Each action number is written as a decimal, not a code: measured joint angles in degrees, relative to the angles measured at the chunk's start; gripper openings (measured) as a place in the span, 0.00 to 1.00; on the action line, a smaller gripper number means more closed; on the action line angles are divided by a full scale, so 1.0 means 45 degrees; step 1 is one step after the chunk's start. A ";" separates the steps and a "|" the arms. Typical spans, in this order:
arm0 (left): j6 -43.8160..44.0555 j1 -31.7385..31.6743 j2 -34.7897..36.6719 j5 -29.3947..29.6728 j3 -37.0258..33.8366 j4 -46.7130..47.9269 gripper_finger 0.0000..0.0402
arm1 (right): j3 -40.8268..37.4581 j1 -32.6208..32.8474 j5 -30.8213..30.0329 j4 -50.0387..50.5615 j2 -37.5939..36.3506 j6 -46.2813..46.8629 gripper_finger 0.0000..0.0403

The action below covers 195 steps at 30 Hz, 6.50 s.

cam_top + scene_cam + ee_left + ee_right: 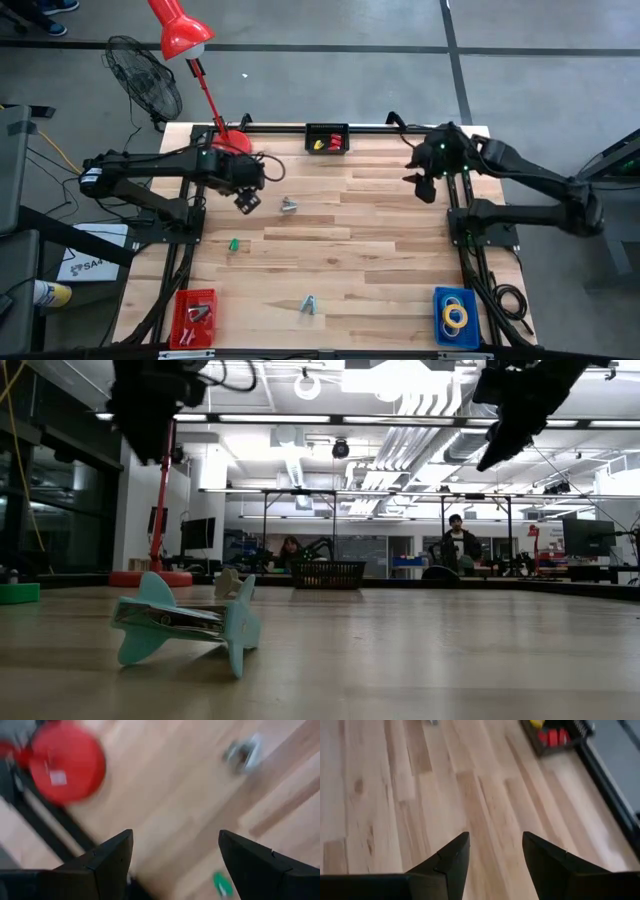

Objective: Pick and place Stapler, Stapler remover, tape
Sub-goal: Put the green stapler into the black basket

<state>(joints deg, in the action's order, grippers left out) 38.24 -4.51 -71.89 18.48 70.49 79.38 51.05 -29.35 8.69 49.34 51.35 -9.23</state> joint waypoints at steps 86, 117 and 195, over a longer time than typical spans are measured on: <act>0.5292 0.1404 -0.3165 -0.7447 -0.6244 -0.7886 0.13 | -0.0005 -0.2815 0.3772 -0.2176 0.2293 -0.2216 0.42; -0.9105 -0.1676 -0.3135 -0.1704 0.0825 -1.5540 0.15 | -0.0005 -0.1754 0.7149 -1.0824 0.2874 0.0934 0.42; -0.5425 -0.6849 -1.1283 -0.3973 0.6058 -1.1172 0.15 | 0.1549 -0.4817 0.6297 -1.0800 0.4498 0.1961 0.42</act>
<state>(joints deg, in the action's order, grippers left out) 13.83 -35.33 -122.66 0.60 97.75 29.11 58.02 -51.03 37.03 0.74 71.59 -0.41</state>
